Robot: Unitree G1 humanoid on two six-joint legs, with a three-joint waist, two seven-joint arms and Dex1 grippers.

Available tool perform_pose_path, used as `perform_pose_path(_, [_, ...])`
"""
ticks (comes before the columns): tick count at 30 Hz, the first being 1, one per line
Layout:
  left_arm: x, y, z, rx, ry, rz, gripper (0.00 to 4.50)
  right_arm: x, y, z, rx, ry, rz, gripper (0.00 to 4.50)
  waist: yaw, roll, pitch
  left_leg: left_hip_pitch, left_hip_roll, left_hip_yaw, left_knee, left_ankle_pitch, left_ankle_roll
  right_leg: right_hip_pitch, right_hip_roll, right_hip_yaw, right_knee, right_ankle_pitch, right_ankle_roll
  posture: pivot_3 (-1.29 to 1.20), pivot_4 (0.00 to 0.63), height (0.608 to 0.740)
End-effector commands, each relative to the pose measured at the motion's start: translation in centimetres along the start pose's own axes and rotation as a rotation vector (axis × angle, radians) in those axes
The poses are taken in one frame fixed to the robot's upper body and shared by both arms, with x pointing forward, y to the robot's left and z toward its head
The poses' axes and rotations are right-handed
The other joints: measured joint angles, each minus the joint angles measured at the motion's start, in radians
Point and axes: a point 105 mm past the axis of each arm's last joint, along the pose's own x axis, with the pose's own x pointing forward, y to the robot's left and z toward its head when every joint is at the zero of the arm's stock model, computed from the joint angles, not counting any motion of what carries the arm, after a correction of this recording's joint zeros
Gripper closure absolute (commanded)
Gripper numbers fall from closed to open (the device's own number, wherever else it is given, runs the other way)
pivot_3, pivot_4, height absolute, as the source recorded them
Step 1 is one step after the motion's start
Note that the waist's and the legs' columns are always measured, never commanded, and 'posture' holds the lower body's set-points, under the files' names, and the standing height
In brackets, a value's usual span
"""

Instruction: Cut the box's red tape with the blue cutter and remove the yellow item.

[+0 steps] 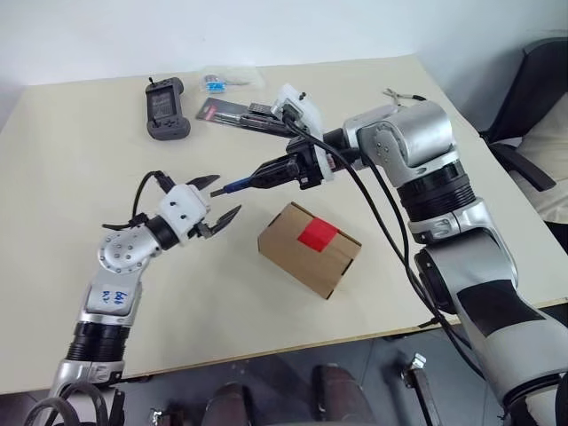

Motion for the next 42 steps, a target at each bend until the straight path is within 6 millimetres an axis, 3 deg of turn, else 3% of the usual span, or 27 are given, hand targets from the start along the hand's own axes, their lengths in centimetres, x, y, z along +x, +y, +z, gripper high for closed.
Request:
perform_pose_path(1, [-1.7, 1.1, 1.9, -0.057, -0.033, -0.043, 0.00, -2.2, 0.2, 1.5, -0.038, -0.079, -0.052, 4.28, 0.001, 0.000, 0.000, 0.000, 0.000, 0.000, 0.000, 0.000, 0.000, 0.000, 0.000, 0.000, 0.000, 0.000, 0.000, 0.00, 0.150, 0.740])
perform_pose_path(6, [-2.6, -1.3, 3.8, -0.269, 0.036, -0.249, 0.00, -5.0, -0.3, 1.1, -0.027, -0.130, -0.151, 4.28, 0.004, -0.001, 0.001, 0.000, 0.000, 0.000, -0.001, 0.000, 0.000, 0.000, -0.001, 0.000, 0.000, 0.000, 0.000, 0.00, 0.150, 0.740])
perform_pose_path(11, [-0.5, -1.9, 7.3, -0.364, -0.104, -0.281, 0.00, -7.9, -0.5, 0.1, 0.001, -0.167, -0.256, 4.28, 0.027, -0.002, 0.002, 0.000, -0.001, -0.001, 0.001, 0.000, 0.000, 0.002, -0.001, 0.000, -0.001, 0.000, 0.000, 0.00, 0.150, 0.740])
perform_pose_path(15, [0.7, -3.5, 8.9, -0.455, -0.148, -0.399, 0.89, -9.1, -0.4, -0.3, 0.019, -0.187, -0.313, 4.28, 0.035, -0.002, 0.002, 0.000, -0.001, 0.000, 0.001, 0.000, 0.000, 0.002, -0.001, 0.000, -0.002, 0.000, 0.000, 0.00, 0.150, 0.740])
perform_pose_path(20, [3.1, -6.2, 9.7, -0.516, -0.172, -0.556, 2.52, -11.0, -0.2, -1.1, 0.034, -0.213, -0.424, 4.28, 0.040, -0.002, 0.002, 0.001, -0.001, 0.000, 0.000, 0.000, 0.000, 0.002, 0.000, 0.000, -0.002, 0.000, 0.000, 0.00, 0.150, 0.740])
perform_pose_path(26, [4.7, -9.1, 8.3, -0.501, 0.010, -0.694, 4.37, -11.6, 0.1, -2.0, 0.063, -0.222, -0.493, 4.28, 0.049, -0.002, 0.002, 0.001, -0.001, 0.000, 0.001, 0.000, 0.000, 0.002, 0.000, 0.000, -0.002, 0.000, 0.000, 0.00, 0.150, 0.740])
perform_pose_path(27, [4.8, -9.5, 8.0, -0.498, 0.033, -0.714, 4.50, -11.6, 0.1, -2.2, 0.064, -0.215, -0.503, 4.28, 0.049, -0.002, 0.002, 0.001, -0.001, 0.000, 0.000, 0.000, 0.000, 0.002, 0.000, 0.000, -0.002, 0.000, 0.000, 0.00, 0.150, 0.740])
perform_pose_path(35, [6.0, -11.1, 5.8, -0.477, 0.162, -0.726, 4.50, -11.0, 1.0, -5.1, 0.060, -0.077, -0.536, 4.28, 0.061, -0.002, 0.002, 0.001, -0.001, 0.000, 0.001, 0.000, 0.000, 0.003, 0.000, 0.000, -0.003, 0.000, 0.000, 0.00, 0.150, 0.740])
perform_pose_path(42, [6.3, -11.1, 5.6, -0.467, 0.164, -0.730, 4.50, -11.0, 1.5, -7.1, 0.059, 0.017, -0.538, 4.28, 0.062, -0.002, 0.002, 0.002, -0.001, 0.000, 0.002, 0.000, 0.001, 0.006, 0.000, 0.000, -0.005, 0.000, 0.000, 0.00, 0.150, 0.740])
